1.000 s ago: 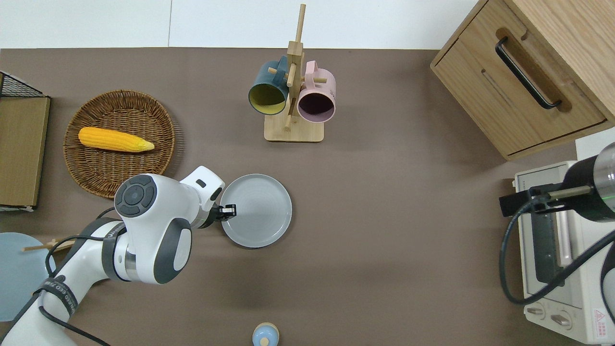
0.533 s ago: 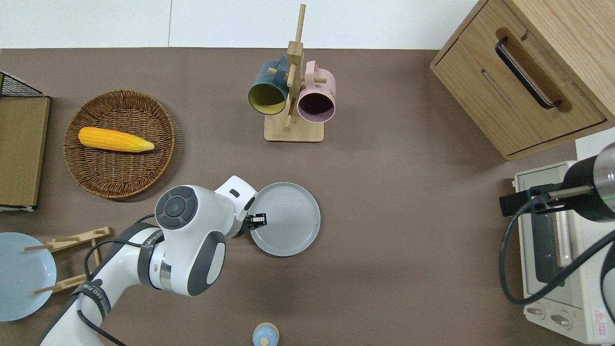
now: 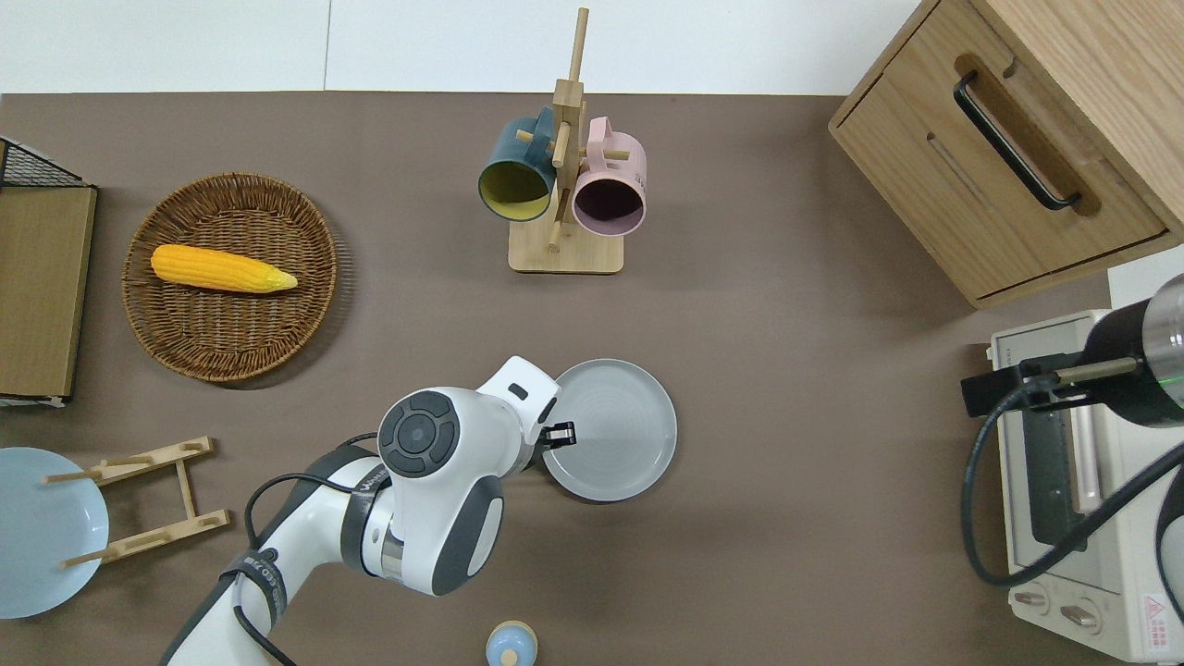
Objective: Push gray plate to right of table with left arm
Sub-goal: 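Push the gray plate with the left gripper toward the toaster oven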
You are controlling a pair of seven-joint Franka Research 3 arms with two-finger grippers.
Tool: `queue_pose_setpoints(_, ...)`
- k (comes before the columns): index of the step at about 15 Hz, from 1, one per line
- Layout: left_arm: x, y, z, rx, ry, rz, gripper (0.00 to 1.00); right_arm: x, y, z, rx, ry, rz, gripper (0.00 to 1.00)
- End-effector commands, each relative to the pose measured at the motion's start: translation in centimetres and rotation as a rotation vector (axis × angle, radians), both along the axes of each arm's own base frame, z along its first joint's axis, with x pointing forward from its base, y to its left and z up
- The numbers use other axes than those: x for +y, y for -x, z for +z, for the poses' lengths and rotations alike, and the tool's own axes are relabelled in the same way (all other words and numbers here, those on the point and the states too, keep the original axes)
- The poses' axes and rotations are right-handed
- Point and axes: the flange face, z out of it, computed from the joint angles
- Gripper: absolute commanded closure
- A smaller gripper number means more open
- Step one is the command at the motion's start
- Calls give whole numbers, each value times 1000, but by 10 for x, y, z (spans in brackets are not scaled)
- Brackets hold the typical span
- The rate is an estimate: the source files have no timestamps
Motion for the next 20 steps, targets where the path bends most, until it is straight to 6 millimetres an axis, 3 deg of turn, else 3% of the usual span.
queue_pose_setpoints(1,-40,11,-27,6,23,27,1000,-3,4,4,4,11,2,5)
queue_pose_setpoints(4,-80,14,-30,-20,52,50,1000,-3,4,4,4,11,2,5)
queue_pose_setpoints(10,-136,27,-18,-3,114,85,1000,-3,4,4,4,11,2,5)
queue_pose_setpoints(17,-150,29,-21,-4,122,86,1000,-3,4,4,4,11,2,5)
queue_pose_setpoints(19,-149,28,-21,5,120,118,909,-3,4,4,4,11,2,5)
queue_pose_setpoints(20,-148,27,-20,4,121,122,766,-3,4,4,4,11,2,5)
